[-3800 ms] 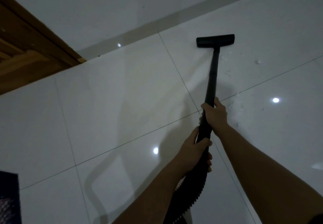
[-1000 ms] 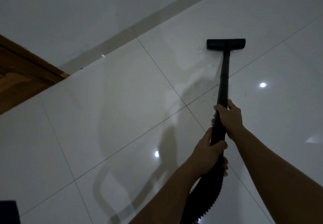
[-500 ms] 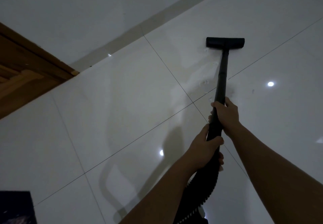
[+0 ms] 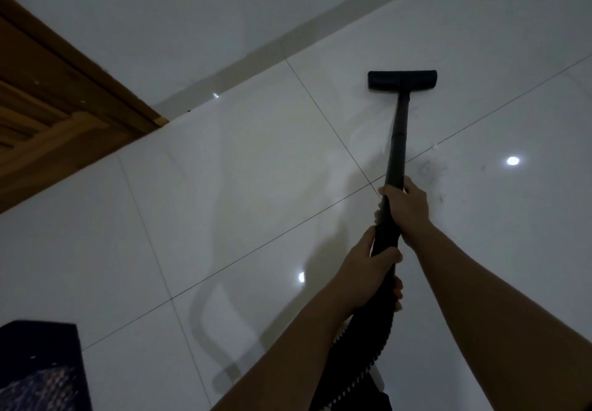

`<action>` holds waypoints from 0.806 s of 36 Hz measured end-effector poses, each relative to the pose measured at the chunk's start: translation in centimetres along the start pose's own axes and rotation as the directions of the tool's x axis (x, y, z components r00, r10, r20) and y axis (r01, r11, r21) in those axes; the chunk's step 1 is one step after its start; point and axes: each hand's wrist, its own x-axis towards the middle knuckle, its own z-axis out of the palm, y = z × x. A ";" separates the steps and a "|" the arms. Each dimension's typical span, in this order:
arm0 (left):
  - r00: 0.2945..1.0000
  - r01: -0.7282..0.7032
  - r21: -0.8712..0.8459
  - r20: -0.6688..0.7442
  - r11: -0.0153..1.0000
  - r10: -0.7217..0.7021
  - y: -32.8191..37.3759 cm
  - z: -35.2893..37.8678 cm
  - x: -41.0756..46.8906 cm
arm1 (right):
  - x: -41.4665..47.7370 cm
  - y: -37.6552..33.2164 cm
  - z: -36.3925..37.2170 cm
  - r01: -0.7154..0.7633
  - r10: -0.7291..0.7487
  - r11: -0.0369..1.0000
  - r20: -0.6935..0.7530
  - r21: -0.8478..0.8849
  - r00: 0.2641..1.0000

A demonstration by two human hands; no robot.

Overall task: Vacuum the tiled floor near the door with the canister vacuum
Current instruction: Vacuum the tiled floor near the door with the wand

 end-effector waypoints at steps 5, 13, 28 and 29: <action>1.000 0.005 -0.006 0.003 1.000 -0.005 -0.7 -0.6 -1.1 | -1.1 0.5 0.8 -0.002 0.002 1.000 -0.005 -0.019 1.000; 1.000 0.003 -0.042 -0.003 0.999 -0.003 -2.2 -0.8 -2.8 | -3.0 1.7 1.1 -0.018 0.018 0.999 0.004 -0.028 1.000; 1.000 -0.013 0.009 0.026 1.000 0.013 -4.4 0.3 -5.1 | -5.9 3.5 -0.4 -0.025 0.025 1.000 -0.024 -0.008 0.999; 0.999 -0.013 0.019 0.030 1.000 0.012 -4.5 0.5 -5.2 | -6.0 3.6 -0.6 -0.028 0.027 1.000 -0.028 -0.002 0.999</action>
